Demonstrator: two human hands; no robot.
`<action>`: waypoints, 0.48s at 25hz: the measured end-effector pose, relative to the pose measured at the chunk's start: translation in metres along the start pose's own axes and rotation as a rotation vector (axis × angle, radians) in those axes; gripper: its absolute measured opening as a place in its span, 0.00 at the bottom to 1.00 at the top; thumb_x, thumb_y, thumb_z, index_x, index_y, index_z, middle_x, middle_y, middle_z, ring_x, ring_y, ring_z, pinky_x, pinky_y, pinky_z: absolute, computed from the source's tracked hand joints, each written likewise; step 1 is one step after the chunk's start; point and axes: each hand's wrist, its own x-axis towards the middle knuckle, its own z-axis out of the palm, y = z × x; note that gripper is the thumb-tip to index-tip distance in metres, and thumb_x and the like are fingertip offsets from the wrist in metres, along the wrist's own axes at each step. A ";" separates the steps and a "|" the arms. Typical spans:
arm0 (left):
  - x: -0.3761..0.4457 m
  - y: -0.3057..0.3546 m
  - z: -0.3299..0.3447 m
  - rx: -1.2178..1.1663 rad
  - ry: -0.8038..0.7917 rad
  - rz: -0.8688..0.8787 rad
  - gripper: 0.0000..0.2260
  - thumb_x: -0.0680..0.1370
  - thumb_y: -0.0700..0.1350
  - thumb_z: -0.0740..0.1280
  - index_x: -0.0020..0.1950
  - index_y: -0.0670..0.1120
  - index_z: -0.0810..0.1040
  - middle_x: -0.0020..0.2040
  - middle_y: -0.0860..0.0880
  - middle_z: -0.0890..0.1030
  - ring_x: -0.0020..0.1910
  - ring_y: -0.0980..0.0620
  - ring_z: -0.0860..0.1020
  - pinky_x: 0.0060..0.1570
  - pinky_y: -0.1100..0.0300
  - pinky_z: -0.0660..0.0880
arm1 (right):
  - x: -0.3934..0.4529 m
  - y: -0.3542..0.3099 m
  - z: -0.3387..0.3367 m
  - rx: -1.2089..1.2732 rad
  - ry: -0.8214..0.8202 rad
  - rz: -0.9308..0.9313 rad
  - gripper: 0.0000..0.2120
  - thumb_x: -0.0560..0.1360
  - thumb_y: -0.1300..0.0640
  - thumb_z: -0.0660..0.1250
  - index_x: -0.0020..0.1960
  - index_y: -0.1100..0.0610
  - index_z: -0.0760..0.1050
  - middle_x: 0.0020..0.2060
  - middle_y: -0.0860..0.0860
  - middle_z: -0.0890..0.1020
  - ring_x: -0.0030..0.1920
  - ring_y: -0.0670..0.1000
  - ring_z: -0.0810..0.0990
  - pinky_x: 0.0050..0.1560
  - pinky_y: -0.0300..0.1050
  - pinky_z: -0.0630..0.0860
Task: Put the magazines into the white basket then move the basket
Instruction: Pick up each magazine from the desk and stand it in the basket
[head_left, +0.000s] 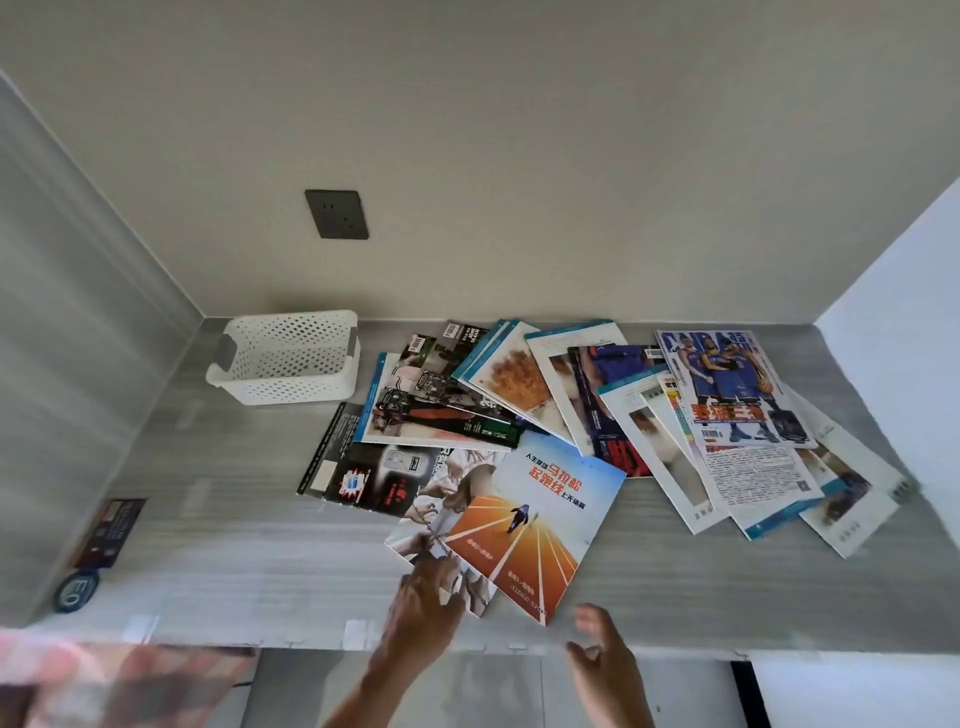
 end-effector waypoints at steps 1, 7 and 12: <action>0.017 0.004 0.009 0.013 -0.011 0.029 0.21 0.72 0.51 0.62 0.66 0.54 0.72 0.65 0.50 0.76 0.64 0.49 0.73 0.61 0.52 0.73 | 0.017 -0.005 0.003 0.076 -0.005 0.052 0.24 0.72 0.62 0.70 0.60 0.40 0.70 0.55 0.46 0.78 0.41 0.45 0.80 0.45 0.39 0.73; 0.036 0.011 0.060 0.131 -0.114 0.016 0.24 0.69 0.50 0.62 0.66 0.56 0.73 0.70 0.56 0.69 0.68 0.51 0.68 0.68 0.52 0.69 | 0.068 -0.018 0.010 0.633 -0.040 0.448 0.15 0.71 0.66 0.69 0.56 0.59 0.72 0.44 0.58 0.82 0.40 0.56 0.80 0.37 0.45 0.75; 0.015 0.025 0.040 -0.074 -0.224 0.012 0.10 0.70 0.49 0.67 0.49 0.54 0.83 0.51 0.61 0.80 0.52 0.59 0.76 0.49 0.65 0.72 | 0.057 -0.053 0.000 0.385 -0.017 0.100 0.05 0.66 0.54 0.67 0.41 0.53 0.81 0.31 0.48 0.85 0.35 0.51 0.83 0.35 0.47 0.79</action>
